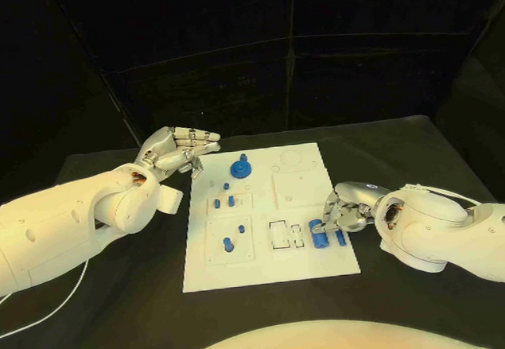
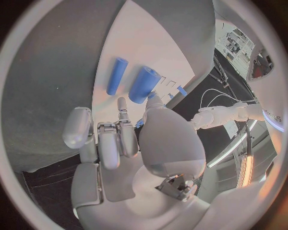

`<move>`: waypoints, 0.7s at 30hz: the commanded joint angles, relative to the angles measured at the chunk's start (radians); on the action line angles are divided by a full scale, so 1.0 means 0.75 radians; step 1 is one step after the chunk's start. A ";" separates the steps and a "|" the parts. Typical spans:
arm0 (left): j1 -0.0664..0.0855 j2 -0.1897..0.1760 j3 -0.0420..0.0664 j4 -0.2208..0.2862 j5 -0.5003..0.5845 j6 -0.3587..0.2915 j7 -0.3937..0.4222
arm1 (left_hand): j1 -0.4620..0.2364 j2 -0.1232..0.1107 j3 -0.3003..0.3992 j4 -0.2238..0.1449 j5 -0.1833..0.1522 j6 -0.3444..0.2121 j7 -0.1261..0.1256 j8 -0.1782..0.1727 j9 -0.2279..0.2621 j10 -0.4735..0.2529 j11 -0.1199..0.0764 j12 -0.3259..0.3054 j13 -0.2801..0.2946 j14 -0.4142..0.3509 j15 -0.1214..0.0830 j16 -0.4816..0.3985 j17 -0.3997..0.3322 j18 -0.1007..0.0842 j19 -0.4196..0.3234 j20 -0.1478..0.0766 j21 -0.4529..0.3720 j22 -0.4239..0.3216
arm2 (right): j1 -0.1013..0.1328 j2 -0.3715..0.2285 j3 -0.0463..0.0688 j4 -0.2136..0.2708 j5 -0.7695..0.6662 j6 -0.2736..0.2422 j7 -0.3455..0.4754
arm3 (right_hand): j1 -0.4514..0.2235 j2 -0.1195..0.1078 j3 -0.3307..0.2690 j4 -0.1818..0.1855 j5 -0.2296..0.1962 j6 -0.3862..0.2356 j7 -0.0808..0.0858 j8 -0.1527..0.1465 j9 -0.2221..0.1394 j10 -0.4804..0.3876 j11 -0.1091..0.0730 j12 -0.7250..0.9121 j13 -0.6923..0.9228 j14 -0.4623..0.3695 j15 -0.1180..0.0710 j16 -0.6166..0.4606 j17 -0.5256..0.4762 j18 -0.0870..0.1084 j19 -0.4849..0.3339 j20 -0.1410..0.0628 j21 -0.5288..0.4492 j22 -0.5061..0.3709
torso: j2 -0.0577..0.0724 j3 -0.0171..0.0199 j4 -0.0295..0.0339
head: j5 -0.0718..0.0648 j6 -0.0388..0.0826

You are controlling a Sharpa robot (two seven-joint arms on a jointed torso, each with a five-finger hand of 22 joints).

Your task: Assemble the parts on the task board

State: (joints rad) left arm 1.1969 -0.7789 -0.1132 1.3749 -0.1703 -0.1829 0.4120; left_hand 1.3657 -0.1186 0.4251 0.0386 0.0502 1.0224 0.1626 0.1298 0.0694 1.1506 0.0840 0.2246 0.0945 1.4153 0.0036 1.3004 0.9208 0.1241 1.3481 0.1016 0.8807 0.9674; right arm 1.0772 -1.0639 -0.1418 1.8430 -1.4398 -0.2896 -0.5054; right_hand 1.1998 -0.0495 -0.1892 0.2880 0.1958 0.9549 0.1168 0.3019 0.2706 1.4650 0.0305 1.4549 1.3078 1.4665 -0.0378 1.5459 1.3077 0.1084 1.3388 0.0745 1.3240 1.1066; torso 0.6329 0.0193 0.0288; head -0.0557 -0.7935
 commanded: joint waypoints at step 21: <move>0.001 -0.006 0.001 0.006 0.010 0.007 0.007 | -0.003 0.011 -0.010 0.000 0.007 0.002 0.009 0.004 -0.001 0.005 0.008 -0.005 0.001 -0.012 0.001 -0.005 0.001 0.026 -0.009 0.003 -0.009 -0.001 | -0.034 0.043 -0.004 -0.018 -0.012 0.075 0.018 | -0.017 0.028 -0.010 -0.001 0.026 0.022 -0.024 0.049 0.042 0.028 -0.011 0.015 0.177 0.121 -0.008 0.005 0.266 -0.022 0.011 -0.011 0.012 0.010 | -0.001 -0.0020 0.0015 | 0.003 -0.014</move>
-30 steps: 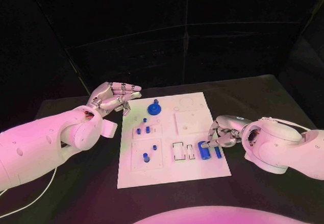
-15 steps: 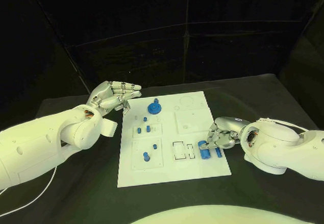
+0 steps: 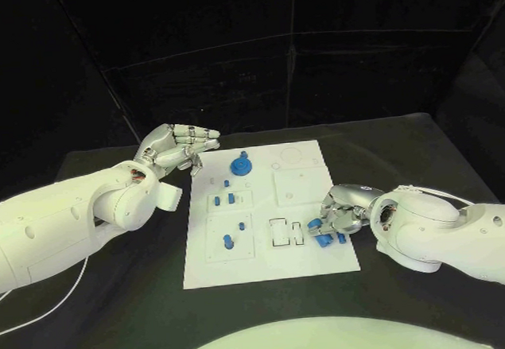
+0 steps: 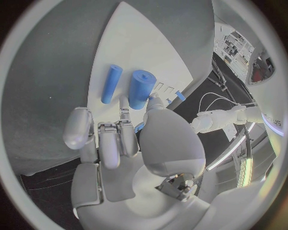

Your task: Assemble the parts on the task board

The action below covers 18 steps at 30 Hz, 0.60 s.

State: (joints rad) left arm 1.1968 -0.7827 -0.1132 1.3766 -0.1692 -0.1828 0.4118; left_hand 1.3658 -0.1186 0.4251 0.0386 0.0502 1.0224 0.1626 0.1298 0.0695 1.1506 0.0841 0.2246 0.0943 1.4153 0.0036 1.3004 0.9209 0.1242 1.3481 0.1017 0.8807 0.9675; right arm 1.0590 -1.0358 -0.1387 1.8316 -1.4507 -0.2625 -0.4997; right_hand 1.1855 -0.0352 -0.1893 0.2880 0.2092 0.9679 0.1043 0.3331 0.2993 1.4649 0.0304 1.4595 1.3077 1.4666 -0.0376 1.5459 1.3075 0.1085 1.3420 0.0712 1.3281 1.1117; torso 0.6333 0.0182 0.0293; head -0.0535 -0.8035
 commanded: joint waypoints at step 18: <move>0.002 -0.004 0.001 0.008 0.009 0.009 0.005 | -0.003 0.011 -0.011 0.000 0.007 0.002 0.008 0.004 -0.002 0.005 0.008 -0.005 0.002 -0.013 0.001 -0.005 -0.001 0.027 -0.010 0.003 -0.012 -0.004 | -0.018 0.039 -0.008 -0.015 0.005 -0.007 0.049 | 0.145 0.039 0.000 -0.067 0.171 0.016 -0.020 0.035 0.051 0.034 -0.023 0.006 0.186 0.122 -0.021 0.006 0.273 -0.025 0.011 -0.019 0.014 0.016 | -0.002 -0.0009 0.0018 | 0.004 -0.001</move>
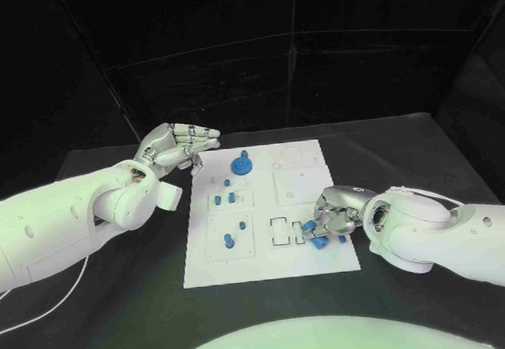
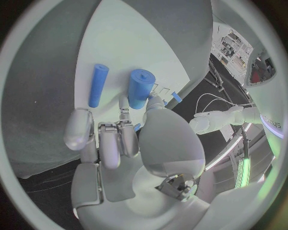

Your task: Assemble the parts on the task board

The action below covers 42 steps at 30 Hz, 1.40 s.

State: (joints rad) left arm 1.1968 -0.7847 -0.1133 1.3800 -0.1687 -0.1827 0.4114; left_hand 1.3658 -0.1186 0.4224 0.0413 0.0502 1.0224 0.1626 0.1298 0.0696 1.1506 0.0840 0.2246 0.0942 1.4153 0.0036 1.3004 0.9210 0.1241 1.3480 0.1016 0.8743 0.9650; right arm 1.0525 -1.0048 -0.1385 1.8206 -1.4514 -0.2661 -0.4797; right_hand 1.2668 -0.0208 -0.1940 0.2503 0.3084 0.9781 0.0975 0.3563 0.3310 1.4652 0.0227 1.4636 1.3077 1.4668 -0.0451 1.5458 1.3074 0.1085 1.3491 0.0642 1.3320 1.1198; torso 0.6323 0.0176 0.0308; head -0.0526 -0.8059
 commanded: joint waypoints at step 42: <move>0.002 0.008 0.001 0.003 0.008 0.017 -0.008 | -0.003 0.011 -0.009 -0.003 0.007 0.001 0.009 0.004 -0.002 0.004 0.008 -0.006 0.002 -0.013 0.001 -0.006 -0.003 0.027 -0.010 0.003 -0.007 -0.003 | -0.007 0.105 -0.007 0.001 0.321 -0.257 0.096 | 0.008 0.078 -0.019 0.030 0.199 0.067 -0.028 -0.027 0.024 0.040 -0.029 -0.010 0.192 0.122 -0.025 0.005 0.272 -0.031 0.017 -0.022 0.028 0.040 | 0.002 -0.0004 -0.0014 | 0.023 0.008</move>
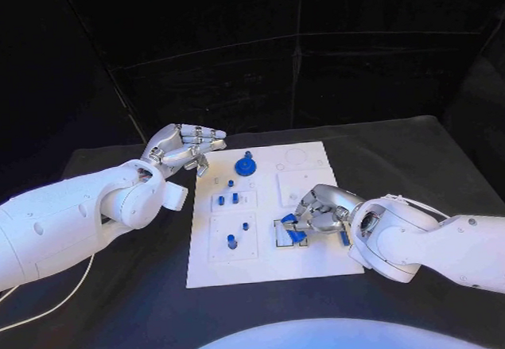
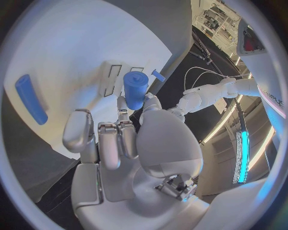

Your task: Assemble the parts on the task board

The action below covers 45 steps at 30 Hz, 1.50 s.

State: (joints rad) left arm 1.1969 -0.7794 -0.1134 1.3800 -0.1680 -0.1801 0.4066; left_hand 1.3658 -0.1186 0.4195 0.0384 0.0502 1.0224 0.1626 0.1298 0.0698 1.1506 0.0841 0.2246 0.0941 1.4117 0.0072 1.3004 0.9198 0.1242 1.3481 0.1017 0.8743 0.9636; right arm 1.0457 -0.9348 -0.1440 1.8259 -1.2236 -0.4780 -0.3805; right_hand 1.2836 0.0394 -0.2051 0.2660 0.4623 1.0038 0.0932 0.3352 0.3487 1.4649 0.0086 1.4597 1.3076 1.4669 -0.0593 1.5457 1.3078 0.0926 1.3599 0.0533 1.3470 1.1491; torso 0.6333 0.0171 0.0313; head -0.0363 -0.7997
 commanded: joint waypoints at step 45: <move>0.002 -0.007 0.001 0.006 0.007 0.016 -0.002 | -0.003 0.011 -0.006 0.001 0.007 0.001 0.009 0.004 -0.002 0.004 0.008 -0.006 0.002 -0.009 -0.004 -0.006 -0.002 0.027 -0.010 0.003 -0.007 -0.001 | 0.002 -0.005 0.001 -0.009 -0.061 -0.085 0.325 | 0.149 0.044 -0.002 -0.203 -0.343 -0.077 0.019 -0.093 0.029 0.026 0.021 -0.044 0.188 0.123 0.015 0.005 0.278 -0.011 -0.005 0.003 0.004 0.005 | -0.001 -0.0007 -0.0023 | 0.003 -0.012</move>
State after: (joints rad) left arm 1.1970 -0.7841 -0.1134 1.3826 -0.1677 -0.1772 0.4020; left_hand 1.3658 -0.1186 0.4196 0.0384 0.0502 1.0224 0.1626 0.1298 0.0692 1.1506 0.0840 0.2246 0.0947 1.4117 0.0072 1.3004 0.9192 0.1242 1.3481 0.1017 0.8743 0.9639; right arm 1.0457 -0.9368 -0.1440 1.8139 -1.2590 -0.5023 -0.3088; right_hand 1.3660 0.0566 -0.2124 0.1253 0.2121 0.9583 0.1011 0.2772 0.3769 1.4661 0.0183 1.4355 1.3170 1.4685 -0.0532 1.5455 1.3074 0.0928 1.3581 0.0477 1.3470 1.1539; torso 0.6324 0.0174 0.0291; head -0.0333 -0.8085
